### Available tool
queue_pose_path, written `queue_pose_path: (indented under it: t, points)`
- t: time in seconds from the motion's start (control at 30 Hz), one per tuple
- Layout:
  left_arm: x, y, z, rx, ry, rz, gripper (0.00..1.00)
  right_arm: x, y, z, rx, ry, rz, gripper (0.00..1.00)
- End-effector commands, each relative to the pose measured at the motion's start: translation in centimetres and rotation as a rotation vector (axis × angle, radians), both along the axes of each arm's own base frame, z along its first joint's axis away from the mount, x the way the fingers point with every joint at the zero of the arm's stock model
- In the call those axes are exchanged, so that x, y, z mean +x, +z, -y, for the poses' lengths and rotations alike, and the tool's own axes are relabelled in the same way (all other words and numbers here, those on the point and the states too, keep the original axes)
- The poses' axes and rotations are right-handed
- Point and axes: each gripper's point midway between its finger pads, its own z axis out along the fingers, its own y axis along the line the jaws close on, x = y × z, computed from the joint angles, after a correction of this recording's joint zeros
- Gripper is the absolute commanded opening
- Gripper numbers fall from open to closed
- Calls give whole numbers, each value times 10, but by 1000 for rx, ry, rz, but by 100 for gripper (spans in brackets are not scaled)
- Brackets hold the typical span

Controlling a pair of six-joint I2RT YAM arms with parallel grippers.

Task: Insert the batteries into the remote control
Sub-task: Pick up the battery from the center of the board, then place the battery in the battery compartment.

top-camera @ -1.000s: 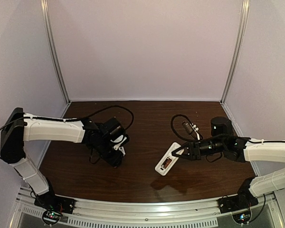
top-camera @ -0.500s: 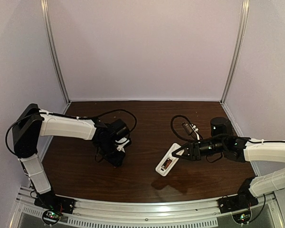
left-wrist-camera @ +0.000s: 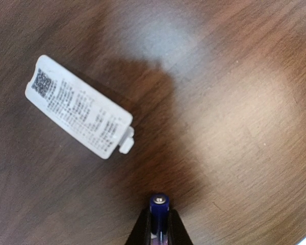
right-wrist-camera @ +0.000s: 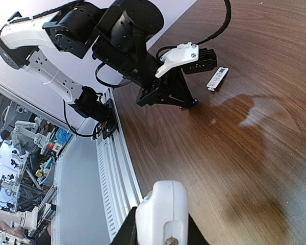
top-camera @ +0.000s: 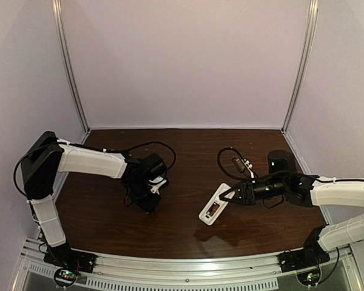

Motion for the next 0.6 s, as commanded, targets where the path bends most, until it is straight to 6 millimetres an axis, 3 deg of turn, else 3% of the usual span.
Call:
queue_pose_path:
  t: [0.0,0.17,0.3,0.4,0.57]
  points:
    - [9,8,8,-36,-5,31,0,13,4,-4,10,-49,-17,0]
    - [23,55,24,-174,-6,152,0,25,3,-10,42,-106,-95,0]
    - [25,130,47,-441,-58,317,0,31,7,-12,75,-140,-135,0]
    - [13,181,68,-626,-139,455,0,35,13,-14,116,-162,-161,0]
    - [-19,219,102,-792,-258,532,0,36,18,-19,169,-170,-203,0]
